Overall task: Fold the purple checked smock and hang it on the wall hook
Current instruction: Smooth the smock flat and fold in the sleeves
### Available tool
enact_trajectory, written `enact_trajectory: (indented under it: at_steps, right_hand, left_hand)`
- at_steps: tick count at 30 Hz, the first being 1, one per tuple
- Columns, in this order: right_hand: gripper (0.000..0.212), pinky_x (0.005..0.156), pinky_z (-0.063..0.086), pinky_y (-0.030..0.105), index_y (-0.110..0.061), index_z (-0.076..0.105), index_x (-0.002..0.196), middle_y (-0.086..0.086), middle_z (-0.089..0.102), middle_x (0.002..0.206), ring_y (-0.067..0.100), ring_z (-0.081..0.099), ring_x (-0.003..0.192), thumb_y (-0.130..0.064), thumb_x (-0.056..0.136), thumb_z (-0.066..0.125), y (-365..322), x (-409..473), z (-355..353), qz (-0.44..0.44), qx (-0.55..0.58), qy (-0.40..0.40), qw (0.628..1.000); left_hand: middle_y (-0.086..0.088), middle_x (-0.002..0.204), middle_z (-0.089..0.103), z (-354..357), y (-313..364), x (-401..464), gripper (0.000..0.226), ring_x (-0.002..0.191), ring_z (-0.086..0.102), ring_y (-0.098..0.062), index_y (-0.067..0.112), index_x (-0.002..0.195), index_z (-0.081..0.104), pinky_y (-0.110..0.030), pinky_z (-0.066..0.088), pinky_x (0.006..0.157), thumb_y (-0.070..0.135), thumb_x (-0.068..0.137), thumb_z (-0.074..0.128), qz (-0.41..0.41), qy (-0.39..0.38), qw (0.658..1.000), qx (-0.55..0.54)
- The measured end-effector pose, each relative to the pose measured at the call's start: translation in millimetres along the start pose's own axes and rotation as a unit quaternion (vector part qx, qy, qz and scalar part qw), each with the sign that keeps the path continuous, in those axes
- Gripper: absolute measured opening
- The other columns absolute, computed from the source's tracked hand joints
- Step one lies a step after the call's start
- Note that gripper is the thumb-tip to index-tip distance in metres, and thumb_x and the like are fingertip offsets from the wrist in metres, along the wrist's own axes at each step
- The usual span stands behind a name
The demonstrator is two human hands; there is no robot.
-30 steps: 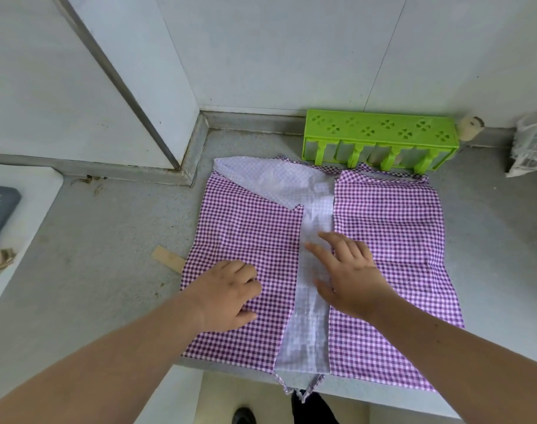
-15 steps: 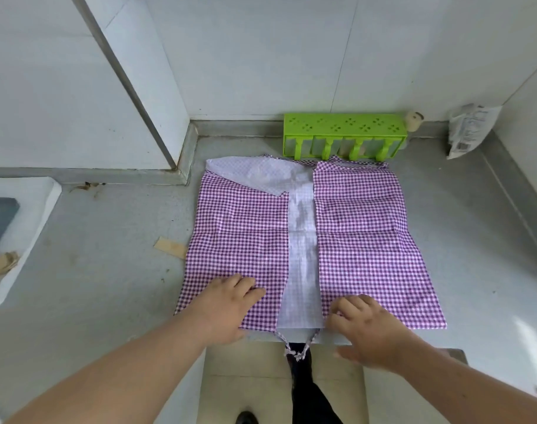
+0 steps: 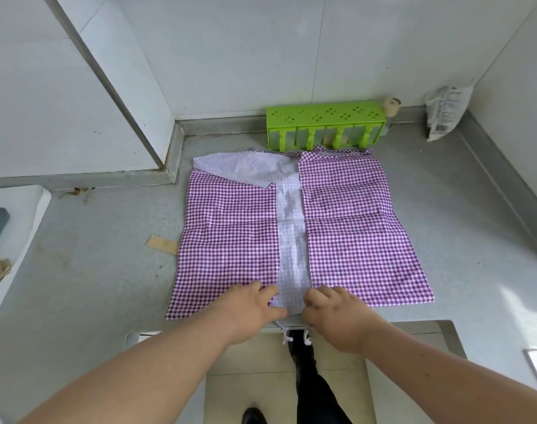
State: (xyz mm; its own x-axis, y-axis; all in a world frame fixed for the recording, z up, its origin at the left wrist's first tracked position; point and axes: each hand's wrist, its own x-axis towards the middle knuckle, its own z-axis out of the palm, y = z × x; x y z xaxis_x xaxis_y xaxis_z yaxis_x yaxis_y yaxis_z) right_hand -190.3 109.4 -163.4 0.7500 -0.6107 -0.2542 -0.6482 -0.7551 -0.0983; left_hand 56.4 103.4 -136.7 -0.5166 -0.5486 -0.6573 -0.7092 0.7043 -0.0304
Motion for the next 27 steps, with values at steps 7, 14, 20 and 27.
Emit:
enact_trajectory:
  at_steps: [7,14,20,27]
  right_hand:
    - [0.045,0.078,0.057,0.033,-0.027,0.064,0.109,-0.010,0.066,0.095,0.014,0.061,0.084,-0.011,0.073,0.085,6.3,-7.4,-10.6,-0.053,0.039,0.000,0.998]
    - [0.020,0.094,0.050,0.036,-0.029,0.066,0.111,-0.012,0.058,0.113,0.014,0.054,0.101,-0.023,0.096,0.056,13.5,-17.9,-5.4,-0.027,0.087,-0.057,0.994]
    - [0.012,0.094,0.050,0.035,-0.027,0.065,0.100,-0.010,0.050,0.131,0.015,0.053,0.107,-0.021,0.096,0.056,15.3,-26.6,-7.1,-0.017,0.115,-0.053,0.992]
    - [0.018,0.094,0.049,0.036,-0.031,0.069,0.100,-0.010,0.043,0.141,0.019,0.051,0.113,-0.015,0.093,0.069,13.2,-23.8,-11.1,-0.012,0.096,-0.080,0.992]
  left_hand:
    - [-0.014,0.171,0.011,0.4,0.9,3.3,0.089,0.136,0.039,-0.039,0.050,0.161,0.012,-0.052,0.053,0.100,0.005,0.098,0.058,0.010,-0.021,1.000,0.018]
    - [-0.015,0.167,0.018,1.8,-0.1,1.7,0.082,0.128,0.045,-0.035,0.037,0.157,0.031,-0.049,0.055,0.093,-0.001,0.092,0.064,0.020,0.005,0.999,0.025]
    - [-0.008,0.136,0.042,2.5,6.8,1.5,0.039,0.109,0.045,-0.028,0.017,0.128,0.063,-0.047,0.051,0.086,0.004,0.091,0.066,0.026,0.023,0.999,0.038]
    - [0.000,0.124,0.046,2.5,0.5,-11.3,0.021,0.110,0.044,-0.022,0.023,0.111,0.071,-0.043,0.048,0.088,0.033,0.095,0.061,0.092,0.056,0.994,-0.022]
